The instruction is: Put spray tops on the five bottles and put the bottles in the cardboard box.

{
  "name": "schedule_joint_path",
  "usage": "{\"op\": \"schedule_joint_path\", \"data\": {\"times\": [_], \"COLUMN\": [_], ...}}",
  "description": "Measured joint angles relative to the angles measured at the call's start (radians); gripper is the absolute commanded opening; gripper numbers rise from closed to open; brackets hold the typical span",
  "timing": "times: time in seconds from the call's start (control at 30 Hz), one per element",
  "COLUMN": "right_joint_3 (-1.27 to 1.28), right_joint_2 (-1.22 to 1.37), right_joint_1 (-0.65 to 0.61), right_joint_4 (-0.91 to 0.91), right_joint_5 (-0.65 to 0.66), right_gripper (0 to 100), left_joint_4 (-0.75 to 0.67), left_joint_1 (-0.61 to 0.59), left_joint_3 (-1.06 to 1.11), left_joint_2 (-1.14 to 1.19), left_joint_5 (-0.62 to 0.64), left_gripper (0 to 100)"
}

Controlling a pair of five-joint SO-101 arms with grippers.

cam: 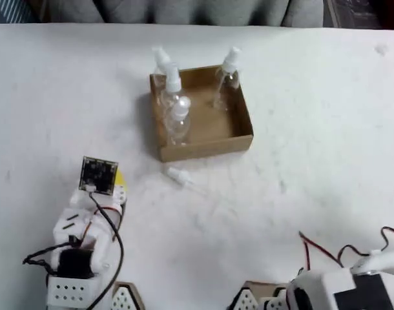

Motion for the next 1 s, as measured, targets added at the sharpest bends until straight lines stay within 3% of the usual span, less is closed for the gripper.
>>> {"op": "schedule_joint_path", "data": {"times": [0.13,0.3,0.47,0.7,1.0], "right_joint_3": [-0.064,-0.101,-0.106,-0.106,-0.150], "right_joint_2": [0.052,0.081,0.089,0.192,0.278], "right_joint_1": [0.009,0.014,0.017,0.018,-0.140], "right_joint_4": [-0.002,-0.028,-0.064,-0.141,-0.198], "right_joint_5": [-0.196,-0.324,-0.354,-0.361,-0.466], "right_gripper": [5.8,7.3,0.9,1.5,1.5], "left_joint_4": [0.000,0.000,0.000,0.000,0.000], "left_joint_1": [0.000,0.002,0.002,0.008,0.012], "left_joint_3": [0.000,0.000,0.000,0.000,0.000], "left_joint_2": [0.000,0.000,0.000,0.000,0.000], "left_joint_5": [-0.043,-0.052,-0.055,-0.055,-0.055], "left_gripper": [2,2,2,2,2]}}
